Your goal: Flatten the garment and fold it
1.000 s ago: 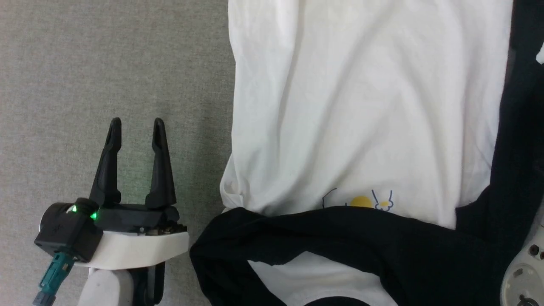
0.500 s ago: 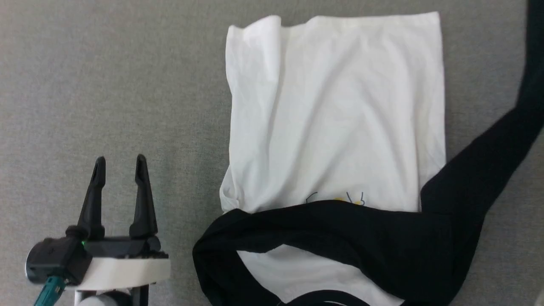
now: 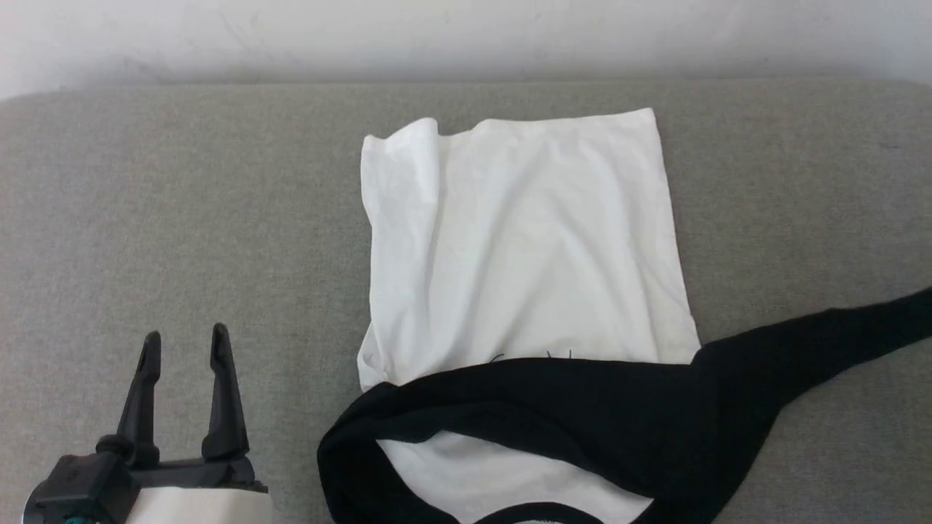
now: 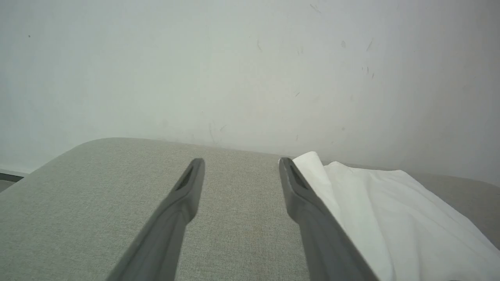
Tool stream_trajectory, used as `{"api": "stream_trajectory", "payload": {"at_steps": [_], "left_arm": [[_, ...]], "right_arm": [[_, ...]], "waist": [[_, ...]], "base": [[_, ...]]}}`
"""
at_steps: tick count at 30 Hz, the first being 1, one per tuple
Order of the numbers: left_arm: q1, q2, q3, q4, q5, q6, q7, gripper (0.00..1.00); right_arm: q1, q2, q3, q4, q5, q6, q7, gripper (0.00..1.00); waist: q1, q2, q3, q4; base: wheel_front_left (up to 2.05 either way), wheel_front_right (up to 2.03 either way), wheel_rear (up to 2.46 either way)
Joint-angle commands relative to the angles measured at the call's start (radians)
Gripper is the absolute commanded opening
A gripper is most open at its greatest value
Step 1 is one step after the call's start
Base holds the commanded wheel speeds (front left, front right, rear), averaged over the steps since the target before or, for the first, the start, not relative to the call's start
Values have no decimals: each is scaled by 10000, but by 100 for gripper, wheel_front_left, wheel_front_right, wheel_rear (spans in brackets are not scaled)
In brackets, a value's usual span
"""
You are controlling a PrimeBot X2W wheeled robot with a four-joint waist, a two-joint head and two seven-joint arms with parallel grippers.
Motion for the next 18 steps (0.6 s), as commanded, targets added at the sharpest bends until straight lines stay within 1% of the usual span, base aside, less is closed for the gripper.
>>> {"api": "stream_trajectory", "payload": {"at_steps": [1,5,9,13,18], "left_arm": [[127,53,81,-64,-60,73,41,100],[382,145,148,-150,-45,137,172,100],[557,203,157,-235,-44,181,314,100],[619,239,136,-361,-46,216,435,100],[640,278,75,-462,-35,236,530,100]], "right_arm": [[199,55,-85,-61,48,-6,-114,0],[777,190,-342,-125,171,-6,-327,0],[959,225,-117,-388,344,-6,-419,0],[909,167,706,-925,591,-6,-411,0],[736,221,2274,-1884,917,-6,-164,0]], "waist": [[3,1,-425,-281],[3,1,-708,-268],[3,1,-899,-233],[3,1,-1007,-192],[3,1,-1105,-70]], "base": [[0,0,0],[0,0,0],[0,0,0],[0,0,0],[0,0,0]]}}
